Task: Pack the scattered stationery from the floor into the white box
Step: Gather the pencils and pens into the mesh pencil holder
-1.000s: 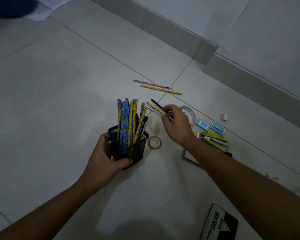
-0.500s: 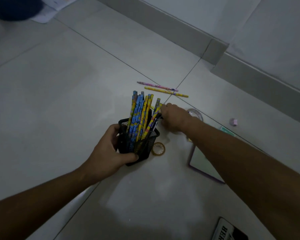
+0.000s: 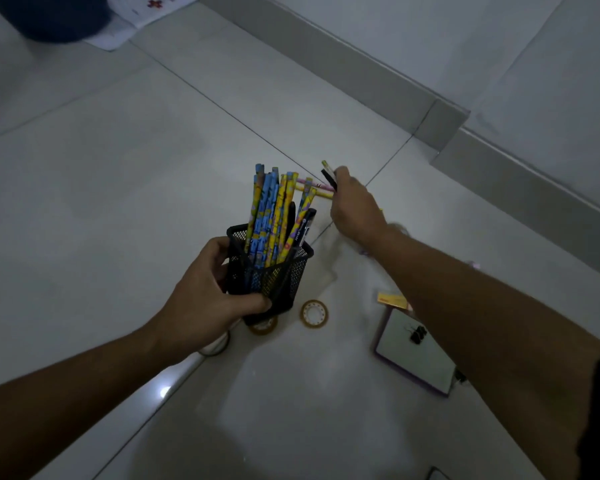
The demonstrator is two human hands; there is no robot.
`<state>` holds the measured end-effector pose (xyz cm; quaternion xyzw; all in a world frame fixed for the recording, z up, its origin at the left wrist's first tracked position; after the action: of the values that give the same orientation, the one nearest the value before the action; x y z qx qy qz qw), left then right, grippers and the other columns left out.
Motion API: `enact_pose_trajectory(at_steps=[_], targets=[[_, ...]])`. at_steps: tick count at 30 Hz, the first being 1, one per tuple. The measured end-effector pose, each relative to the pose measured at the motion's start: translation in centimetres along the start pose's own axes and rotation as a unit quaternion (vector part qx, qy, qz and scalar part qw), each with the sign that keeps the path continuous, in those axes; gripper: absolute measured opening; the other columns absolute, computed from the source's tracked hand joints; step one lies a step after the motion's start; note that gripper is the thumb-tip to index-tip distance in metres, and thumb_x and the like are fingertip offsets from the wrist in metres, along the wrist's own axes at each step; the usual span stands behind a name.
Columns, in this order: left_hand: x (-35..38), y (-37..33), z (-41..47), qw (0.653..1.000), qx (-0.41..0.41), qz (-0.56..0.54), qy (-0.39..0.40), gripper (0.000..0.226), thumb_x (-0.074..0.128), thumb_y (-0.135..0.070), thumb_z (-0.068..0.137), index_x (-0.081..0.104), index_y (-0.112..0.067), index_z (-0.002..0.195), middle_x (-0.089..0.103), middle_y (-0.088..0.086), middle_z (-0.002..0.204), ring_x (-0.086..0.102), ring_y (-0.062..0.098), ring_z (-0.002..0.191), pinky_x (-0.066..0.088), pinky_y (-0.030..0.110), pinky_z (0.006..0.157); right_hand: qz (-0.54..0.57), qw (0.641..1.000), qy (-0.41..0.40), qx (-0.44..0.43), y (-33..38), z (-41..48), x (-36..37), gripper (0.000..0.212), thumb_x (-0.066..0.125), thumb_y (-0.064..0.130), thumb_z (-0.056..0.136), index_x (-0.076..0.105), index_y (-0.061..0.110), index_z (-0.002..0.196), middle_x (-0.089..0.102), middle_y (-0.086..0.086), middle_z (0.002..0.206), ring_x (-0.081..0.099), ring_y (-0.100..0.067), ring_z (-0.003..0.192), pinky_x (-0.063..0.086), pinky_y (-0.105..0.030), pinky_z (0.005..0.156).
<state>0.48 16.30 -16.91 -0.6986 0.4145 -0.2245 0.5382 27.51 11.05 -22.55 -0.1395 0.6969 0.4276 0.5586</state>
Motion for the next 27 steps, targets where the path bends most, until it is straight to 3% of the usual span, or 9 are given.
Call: enact_pose_trajectory(at_steps=[4, 6, 10, 14, 18, 20, 24, 27], targets=[[0.0, -0.4, -0.3, 1.0, -0.002, -0.009, -0.013, 0.075, 0.081, -0.004, 0.057, 0.049, -0.022, 0.123, 0.066, -0.02, 0.113, 0.066, -0.002, 0.099, 0.052, 0.01, 0.072, -0.132, 0.985, 0.096, -0.052, -0.4, 2.5, 1.2, 0.04, 0.043, -0.001, 0.085, 0.041, 0.005, 0.124, 0.047, -0.021, 0.125, 0.045, -0.038, 0.112, 0.042, -0.044, 0.083], [0.0, -0.3, -0.6, 1.0, -0.002, -0.009, -0.014, 0.075, 0.081, -0.002, 0.058, 0.049, -0.021, 0.123, 0.066, -0.02, 0.115, 0.066, -0.002, 0.1, 0.052, 0.01, 0.072, -0.206, 0.97, 0.117, -0.051, -0.6, 2.2, 2.3, 0.044, 0.041, 0.002, 0.089, 0.038, 0.008, 0.132, 0.042, -0.018, 0.133, 0.042, -0.039, 0.118, 0.041, -0.049, 0.091], [-0.2, 0.0, -1.0, 1.0, -0.006, -0.015, -0.018, 0.075, 0.081, 0.004, 0.061, 0.049, -0.021, 0.124, 0.064, -0.015, 0.118, 0.065, -0.003, 0.099, 0.052, 0.009, 0.072, -0.296, 0.949, 0.068, -0.088, -0.2, 0.5, 3.4, 0.042, 0.034, 0.004, 0.093, 0.036, 0.006, 0.135, 0.041, -0.023, 0.132, 0.042, -0.04, 0.116, 0.038, -0.051, 0.092], [-0.1, 0.1, -1.2, 1.0, -0.011, -0.012, -0.02, 0.076, 0.079, -0.008, 0.055, 0.049, -0.02, 0.123, 0.064, -0.014, 0.118, 0.065, -0.003, 0.101, 0.052, 0.01, 0.073, -0.295, 0.951, 0.026, -0.092, 0.2, -1.3, 4.1, 0.041, 0.03, 0.006, 0.094, 0.035, 0.001, 0.134, 0.046, -0.023, 0.127, 0.046, -0.041, 0.113, 0.043, -0.05, 0.087], [0.5, 0.1, -0.8, 1.0, -0.017, -0.007, -0.013, 0.078, 0.079, -0.01, 0.055, 0.048, -0.022, 0.125, 0.063, -0.014, 0.118, 0.065, -0.003, 0.101, 0.053, 0.011, 0.074, -0.288, 0.951, 0.072, -0.079, 0.3, -1.8, 5.2, 0.034, 0.028, 0.005, 0.094, 0.041, -0.003, 0.124, 0.046, -0.022, 0.121, 0.047, -0.037, 0.108, 0.047, -0.044, 0.081], [0.8, 0.2, -0.5, 1.0, -0.017, -0.005, -0.005, 0.077, 0.082, -0.001, 0.059, 0.047, -0.023, 0.125, 0.062, -0.014, 0.118, 0.065, -0.001, 0.102, 0.054, 0.013, 0.076, -0.299, 0.946, 0.096, -0.08, -0.1, -1.9, 5.6, 0.035, 0.028, 0.006, 0.094, 0.042, -0.003, 0.125, 0.047, -0.022, 0.12, 0.049, -0.035, 0.106, 0.046, -0.043, 0.083], [1.1, 0.6, -0.4, 1.0, -0.016, 0.001, 0.009, 0.074, 0.08, 0.007, 0.066, 0.047, -0.022, 0.125, 0.062, -0.013, 0.12, 0.065, -0.001, 0.101, 0.055, 0.015, 0.079, -0.161, 0.982, 0.096, -0.034, -0.3, -2.7, 3.9, 0.025, 0.035, 0.004, 0.096, 0.042, -0.001, 0.119, 0.047, -0.023, 0.119, 0.057, -0.039, 0.096, 0.043, -0.044, 0.072], [1.3, 1.0, -0.3, 1.0, -0.014, 0.001, 0.013, 0.074, 0.081, 0.002, 0.064, 0.047, -0.023, 0.125, 0.061, -0.013, 0.121, 0.065, -0.002, 0.102, 0.055, 0.018, 0.082, 0.083, 0.992, 0.014, 0.089, -0.6, -3.0, 1.8, 0.019, 0.039, 0.012, 0.097, 0.047, 0.003, 0.113, 0.052, -0.018, 0.105, 0.053, -0.029, 0.082, 0.039, -0.038, 0.066]])
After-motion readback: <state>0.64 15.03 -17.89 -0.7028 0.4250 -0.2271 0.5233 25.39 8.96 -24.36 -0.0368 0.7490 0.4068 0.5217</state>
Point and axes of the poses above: each hand's wrist, its own z-axis towards the middle knuckle, its own x-axis out of the palm, y = z × x, the point moved 2 cm from there along z, towards the middle knuckle
